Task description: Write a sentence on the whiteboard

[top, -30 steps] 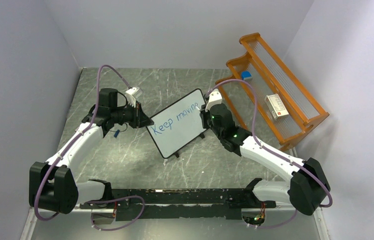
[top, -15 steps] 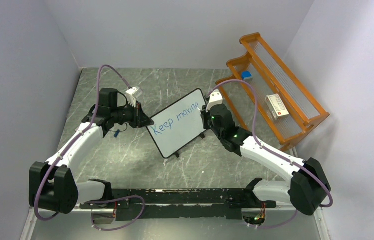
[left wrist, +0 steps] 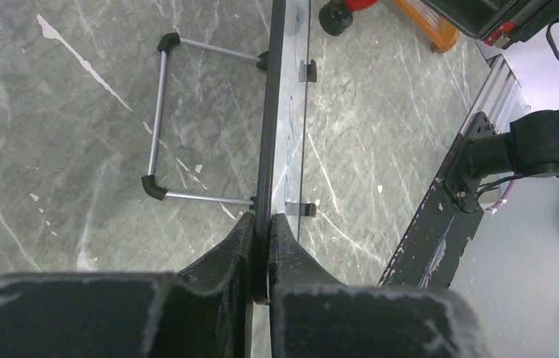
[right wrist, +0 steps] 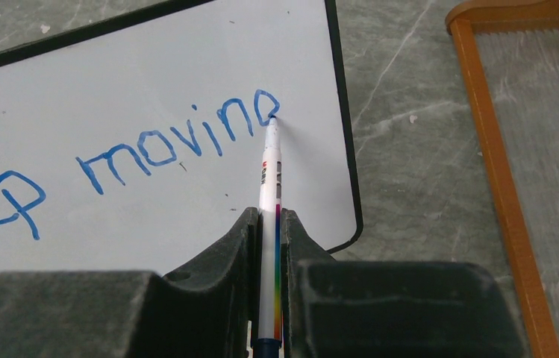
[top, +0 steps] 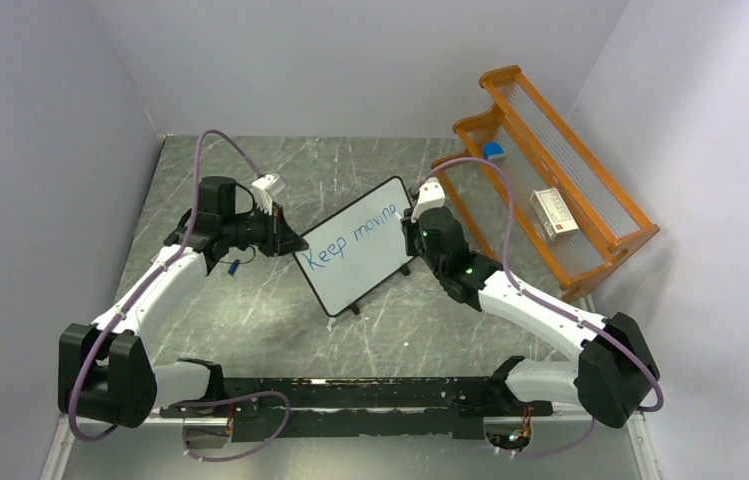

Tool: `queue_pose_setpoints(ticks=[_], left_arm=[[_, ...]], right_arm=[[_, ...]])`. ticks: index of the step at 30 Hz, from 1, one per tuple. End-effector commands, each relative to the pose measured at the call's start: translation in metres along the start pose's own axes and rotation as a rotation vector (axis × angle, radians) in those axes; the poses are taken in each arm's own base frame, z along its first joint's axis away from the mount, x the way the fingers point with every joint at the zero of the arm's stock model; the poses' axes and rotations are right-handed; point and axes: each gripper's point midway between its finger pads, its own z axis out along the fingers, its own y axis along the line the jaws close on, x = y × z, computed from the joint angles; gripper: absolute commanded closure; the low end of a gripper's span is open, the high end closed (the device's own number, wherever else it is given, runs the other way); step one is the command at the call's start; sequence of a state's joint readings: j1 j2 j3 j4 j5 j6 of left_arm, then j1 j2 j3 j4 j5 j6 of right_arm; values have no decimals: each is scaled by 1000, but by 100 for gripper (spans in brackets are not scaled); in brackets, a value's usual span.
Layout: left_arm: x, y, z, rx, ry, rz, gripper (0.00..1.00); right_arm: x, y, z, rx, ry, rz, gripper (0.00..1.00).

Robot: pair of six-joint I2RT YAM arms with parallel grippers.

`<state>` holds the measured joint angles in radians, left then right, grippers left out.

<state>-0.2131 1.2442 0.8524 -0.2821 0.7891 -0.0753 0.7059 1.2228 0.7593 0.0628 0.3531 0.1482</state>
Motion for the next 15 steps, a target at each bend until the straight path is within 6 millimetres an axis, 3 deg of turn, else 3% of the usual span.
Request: queue_pose_setpoints(ticks=[1, 15], left_arm=[[30, 28, 4, -123, 97, -23, 95], [30, 28, 3, -127, 96, -22, 95]], right_arm=[[-24, -1, 4, 8, -63, 13, 100], [-25, -4, 4, 24, -69, 20, 100]])
